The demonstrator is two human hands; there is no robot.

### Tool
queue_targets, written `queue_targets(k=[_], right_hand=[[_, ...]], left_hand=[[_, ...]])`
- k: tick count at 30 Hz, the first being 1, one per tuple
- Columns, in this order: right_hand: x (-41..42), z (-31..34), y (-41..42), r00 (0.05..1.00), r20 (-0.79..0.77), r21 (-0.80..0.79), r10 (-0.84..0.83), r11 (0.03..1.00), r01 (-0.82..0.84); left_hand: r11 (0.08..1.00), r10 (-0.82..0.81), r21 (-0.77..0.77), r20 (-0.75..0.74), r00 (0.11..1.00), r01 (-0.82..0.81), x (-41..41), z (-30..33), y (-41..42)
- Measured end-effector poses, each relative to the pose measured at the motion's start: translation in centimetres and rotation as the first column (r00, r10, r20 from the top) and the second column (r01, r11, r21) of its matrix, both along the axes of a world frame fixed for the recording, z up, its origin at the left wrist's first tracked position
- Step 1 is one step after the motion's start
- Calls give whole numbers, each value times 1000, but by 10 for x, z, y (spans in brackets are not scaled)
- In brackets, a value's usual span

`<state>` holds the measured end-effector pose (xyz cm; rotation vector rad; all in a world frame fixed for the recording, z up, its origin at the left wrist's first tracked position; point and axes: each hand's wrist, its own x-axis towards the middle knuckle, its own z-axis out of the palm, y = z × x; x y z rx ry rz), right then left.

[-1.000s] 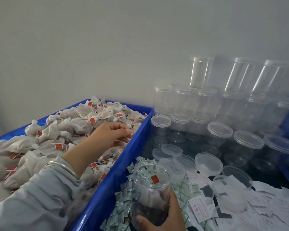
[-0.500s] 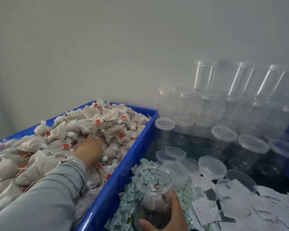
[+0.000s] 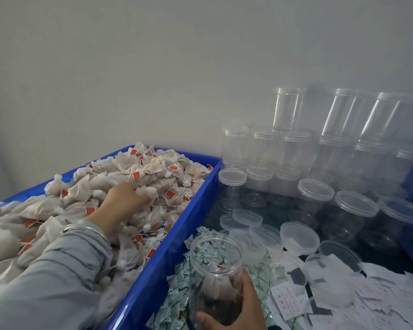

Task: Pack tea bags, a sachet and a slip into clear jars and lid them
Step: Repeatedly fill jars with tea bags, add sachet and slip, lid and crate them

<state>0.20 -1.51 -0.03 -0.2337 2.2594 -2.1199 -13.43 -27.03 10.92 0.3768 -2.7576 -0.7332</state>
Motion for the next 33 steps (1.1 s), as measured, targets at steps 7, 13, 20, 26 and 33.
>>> queue_targets(k=[7,13,20,26,33], right_hand=[[3,4,-4,999,-3,54,-36,998,36],[5,9,-5,1000,8,46,-30,998,29],[23,33,-7,996,-4,87,-84,993,84],[38,44,11,985,-72,43,156,987,-154],[11,23,-2,999,39,-76,4,997,-1]], left_hand=[[540,-392,759,-156,907,364,24,30,39],[403,-692,748,-129,711,528,41,31,62],[484,-793,610,3,609,627,43,28,67],[671,-397,622,-158,904,403,19,26,42],[992,-105,64,-87,991,111,-3,2,1]])
